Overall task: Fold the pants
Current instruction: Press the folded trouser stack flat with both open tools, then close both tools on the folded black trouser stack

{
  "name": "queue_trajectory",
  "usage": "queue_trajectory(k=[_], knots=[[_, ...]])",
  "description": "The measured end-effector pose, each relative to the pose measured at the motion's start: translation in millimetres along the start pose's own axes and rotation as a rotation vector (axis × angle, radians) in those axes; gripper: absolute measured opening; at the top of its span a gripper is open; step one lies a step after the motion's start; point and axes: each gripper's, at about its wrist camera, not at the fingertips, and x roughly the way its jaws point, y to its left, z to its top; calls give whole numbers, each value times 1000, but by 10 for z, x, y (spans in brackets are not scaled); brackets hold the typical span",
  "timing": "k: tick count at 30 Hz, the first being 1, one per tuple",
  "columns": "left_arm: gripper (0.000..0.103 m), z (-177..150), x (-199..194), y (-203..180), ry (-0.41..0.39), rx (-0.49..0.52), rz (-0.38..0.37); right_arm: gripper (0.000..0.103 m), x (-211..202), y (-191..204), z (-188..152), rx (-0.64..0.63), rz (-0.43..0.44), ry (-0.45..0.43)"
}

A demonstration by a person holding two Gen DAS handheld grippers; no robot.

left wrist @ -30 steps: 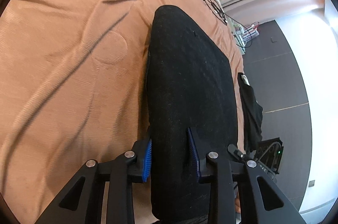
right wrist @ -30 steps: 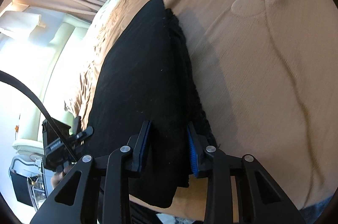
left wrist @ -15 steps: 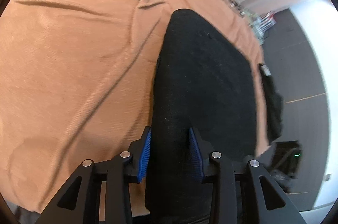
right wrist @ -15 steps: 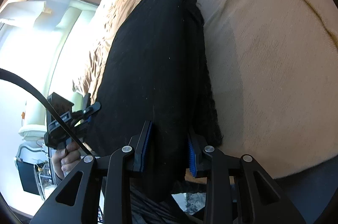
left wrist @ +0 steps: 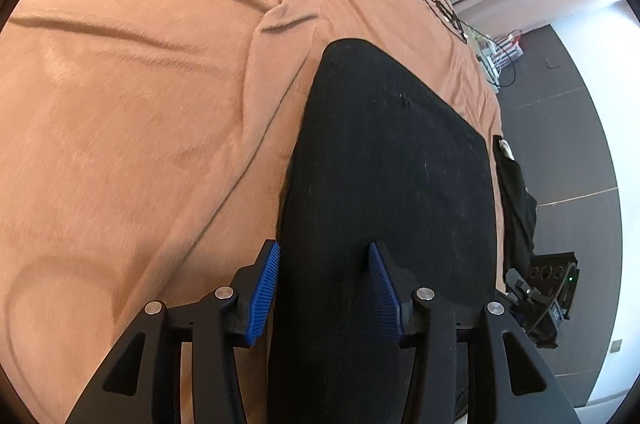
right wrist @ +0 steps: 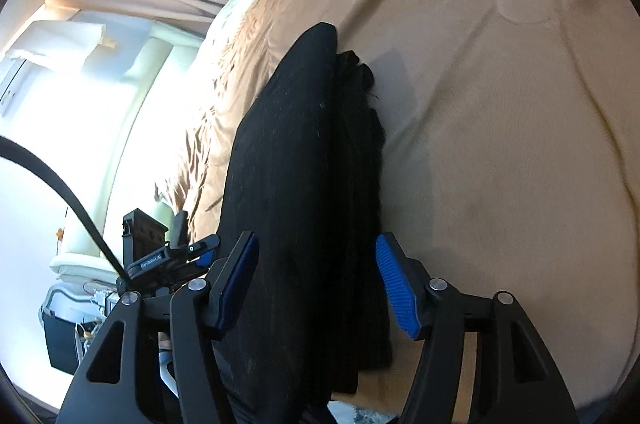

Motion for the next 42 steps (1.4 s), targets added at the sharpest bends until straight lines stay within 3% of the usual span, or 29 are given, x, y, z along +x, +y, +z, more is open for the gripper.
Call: queue_trajectory(k=[2, 11, 20, 29, 31, 33, 37, 42], knots=[[49, 39, 18, -2, -2, 0, -3, 72, 96, -9, 83, -13, 8, 4], [50, 245, 147, -9, 1, 12, 0, 72, 482, -235, 290, 19, 2, 33], [52, 455, 292, 19, 20, 26, -19, 72, 729, -232, 346, 4, 58, 77], [52, 609, 433, 94, 36, 9, -90, 71, 693, -465, 463, -3, 108, 118], [52, 635, 443, 90, 34, 7, -110, 67, 687, -489, 473, -5, 114, 120], [51, 643, 437, 74, 31, 6, -118, 50, 669, -509, 466, -8, 122, 122], [47, 617, 354, -20, 7, 39, -120, 41, 614, -495, 430, -23, 138, 122], [33, 567, 210, -90, -38, 43, -147, 32, 543, -372, 399, -67, 127, 97]])
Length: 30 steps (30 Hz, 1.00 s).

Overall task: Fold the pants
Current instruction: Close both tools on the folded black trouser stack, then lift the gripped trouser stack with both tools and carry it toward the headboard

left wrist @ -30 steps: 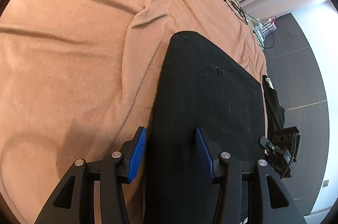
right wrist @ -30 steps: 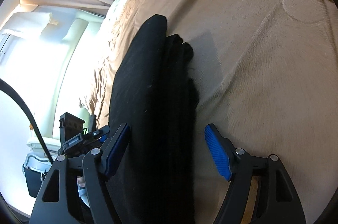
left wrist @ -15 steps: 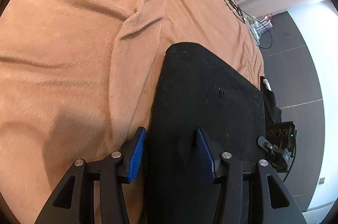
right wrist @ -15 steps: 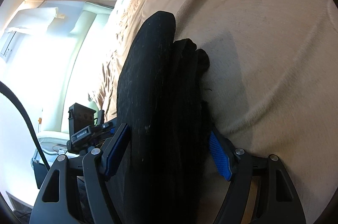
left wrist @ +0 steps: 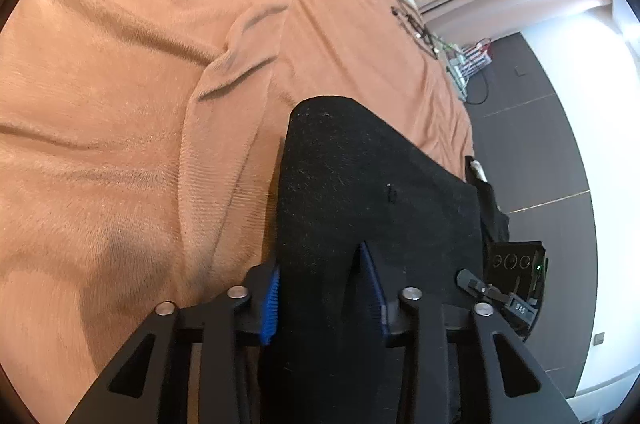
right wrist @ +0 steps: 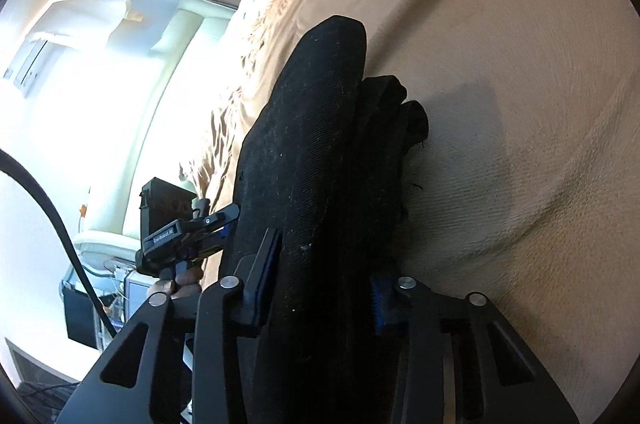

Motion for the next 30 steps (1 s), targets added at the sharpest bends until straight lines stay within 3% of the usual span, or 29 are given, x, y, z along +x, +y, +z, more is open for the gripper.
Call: queue_trajectory(k=[12, 30], knots=[[26, -248, -485, -327, -136, 80, -56, 26, -147, 438, -258, -131, -37, -120], [25, -682, -1211, -685, -294, 124, -116, 26, -266, 1229, -844, -319, -97, -247]])
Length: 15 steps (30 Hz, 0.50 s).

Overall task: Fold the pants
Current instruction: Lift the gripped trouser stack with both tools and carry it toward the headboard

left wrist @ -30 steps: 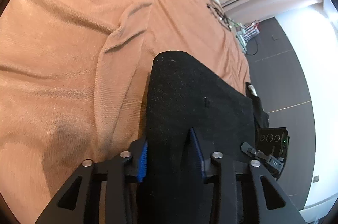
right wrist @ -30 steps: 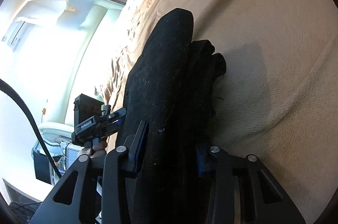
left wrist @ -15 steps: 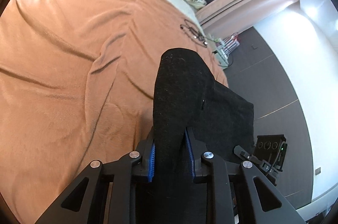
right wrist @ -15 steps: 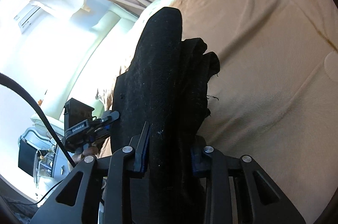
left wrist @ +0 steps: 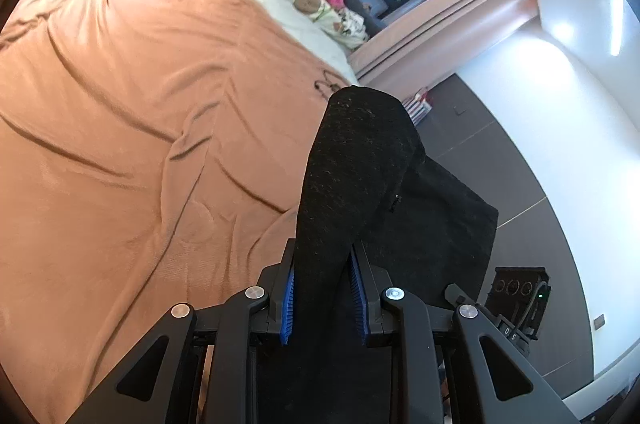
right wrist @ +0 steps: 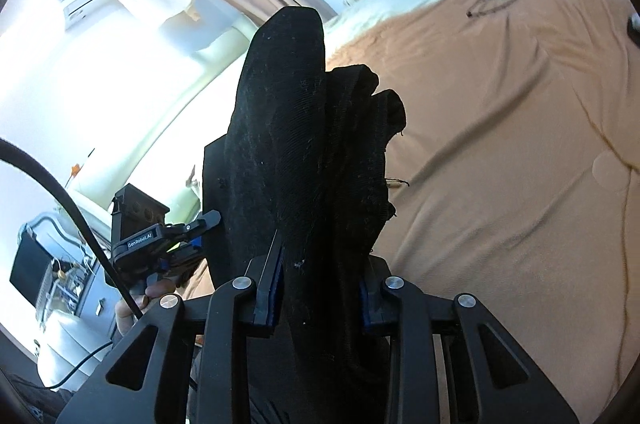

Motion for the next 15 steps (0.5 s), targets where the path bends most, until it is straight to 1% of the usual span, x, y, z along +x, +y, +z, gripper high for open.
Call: queue_trajectory(k=[6, 8, 9, 14, 15], knots=[[25, -21, -376, -238, -69, 47, -22, 26, -139, 316, -18, -76, 0, -46], [25, -25, -502, -308, -90, 61, -30, 26, -179, 393, -9, -81, 24, -58], [25, -13, -575, -350, -96, 69, -37, 26, -266, 308, 0, -75, 44, -59], [25, -28, -829, -502, -124, 106, -24, 26, -315, 382, -1, -89, 91, -68], [25, -33, -895, -529, -133, 108, -22, 26, -346, 337, -24, -92, 96, -70]])
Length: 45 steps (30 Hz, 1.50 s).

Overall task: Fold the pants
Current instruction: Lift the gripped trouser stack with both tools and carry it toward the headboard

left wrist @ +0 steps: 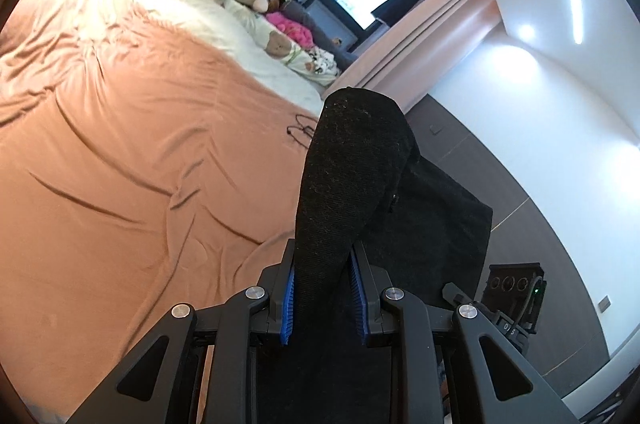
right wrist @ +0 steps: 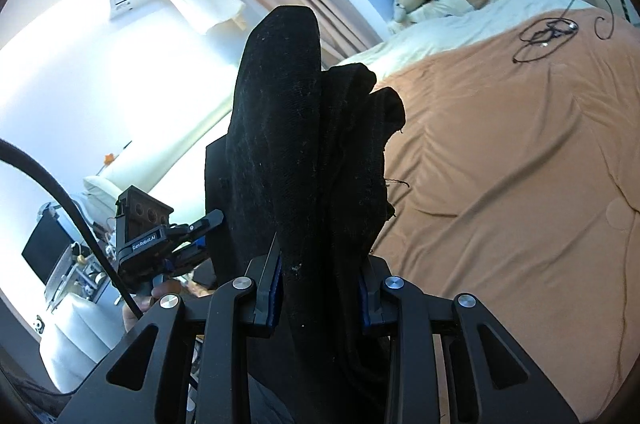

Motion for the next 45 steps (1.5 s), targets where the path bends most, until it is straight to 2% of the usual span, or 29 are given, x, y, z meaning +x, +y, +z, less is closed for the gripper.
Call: queue_trajectory(k=[6, 14, 23, 32, 45], knots=[[25, 33, -296, -121, -54, 10, 35, 26, 30, -4, 33, -39, 32, -4], [25, 119, -734, -253, -133, 51, 96, 26, 133, -19, 120, -81, 119, 3], [25, 58, -1245, 72, -218, 4, 122, 26, 462, 99, 174, -158, 155, 41], [25, 193, -1724, 439, -278, -25, 159, 26, 982, 234, 246, -194, 182, 97], [23, 409, -2380, 1306, -366, -90, 179, 26, 1793, 588, 332, -274, 198, 177]])
